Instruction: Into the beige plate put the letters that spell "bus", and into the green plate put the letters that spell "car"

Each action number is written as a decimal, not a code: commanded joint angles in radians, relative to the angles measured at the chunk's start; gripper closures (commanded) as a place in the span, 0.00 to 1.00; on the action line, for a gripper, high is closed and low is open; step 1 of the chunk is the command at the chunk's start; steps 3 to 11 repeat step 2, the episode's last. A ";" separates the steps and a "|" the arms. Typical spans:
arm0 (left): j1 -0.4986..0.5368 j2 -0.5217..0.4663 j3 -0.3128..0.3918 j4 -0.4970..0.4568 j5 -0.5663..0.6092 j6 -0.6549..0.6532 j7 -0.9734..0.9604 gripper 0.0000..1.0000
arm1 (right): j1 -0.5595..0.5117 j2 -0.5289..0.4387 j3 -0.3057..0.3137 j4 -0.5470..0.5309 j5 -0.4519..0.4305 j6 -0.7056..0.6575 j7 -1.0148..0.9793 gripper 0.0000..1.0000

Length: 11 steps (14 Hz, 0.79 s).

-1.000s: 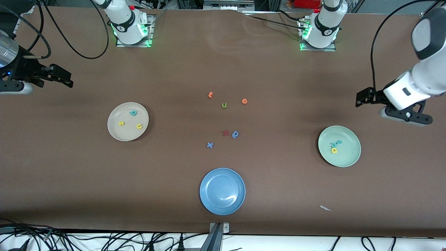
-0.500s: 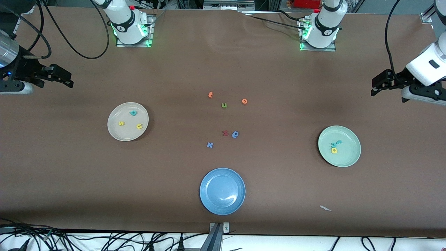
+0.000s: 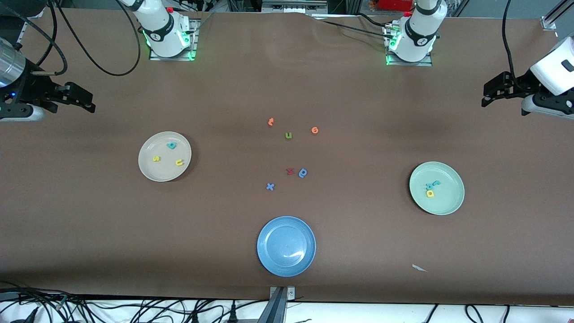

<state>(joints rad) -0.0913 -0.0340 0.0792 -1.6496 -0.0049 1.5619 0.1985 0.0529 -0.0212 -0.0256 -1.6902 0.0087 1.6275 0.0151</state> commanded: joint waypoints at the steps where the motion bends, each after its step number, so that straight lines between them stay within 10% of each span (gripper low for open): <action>1: 0.002 0.016 -0.004 0.024 0.017 -0.020 -0.011 0.00 | 0.001 -0.003 0.003 0.001 -0.010 0.000 -0.017 0.00; 11: 0.002 0.016 -0.004 0.024 0.016 -0.022 -0.008 0.00 | 0.001 -0.003 0.003 0.001 -0.010 0.000 -0.017 0.00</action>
